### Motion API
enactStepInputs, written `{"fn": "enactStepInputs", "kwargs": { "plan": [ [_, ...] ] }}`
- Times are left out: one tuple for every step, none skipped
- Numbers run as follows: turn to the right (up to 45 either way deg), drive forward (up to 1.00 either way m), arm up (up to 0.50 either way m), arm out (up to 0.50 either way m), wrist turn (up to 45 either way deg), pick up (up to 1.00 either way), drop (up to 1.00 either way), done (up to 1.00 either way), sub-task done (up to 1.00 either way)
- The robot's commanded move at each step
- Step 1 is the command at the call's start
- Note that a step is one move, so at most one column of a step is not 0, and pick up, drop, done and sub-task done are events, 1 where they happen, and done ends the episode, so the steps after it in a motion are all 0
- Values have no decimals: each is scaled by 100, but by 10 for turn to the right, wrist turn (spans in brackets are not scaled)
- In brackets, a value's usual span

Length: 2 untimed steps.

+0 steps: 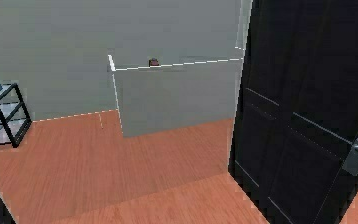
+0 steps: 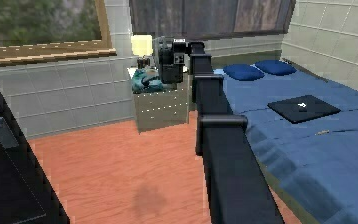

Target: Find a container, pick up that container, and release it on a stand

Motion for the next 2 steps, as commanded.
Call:
{"fn": "enactStepInputs", "kwargs": {
  "plan": [
    [0,0,0,0,-450,0,0,0,0],
    [0,0,0,0,-450,0,0,0,0]
  ]
}}
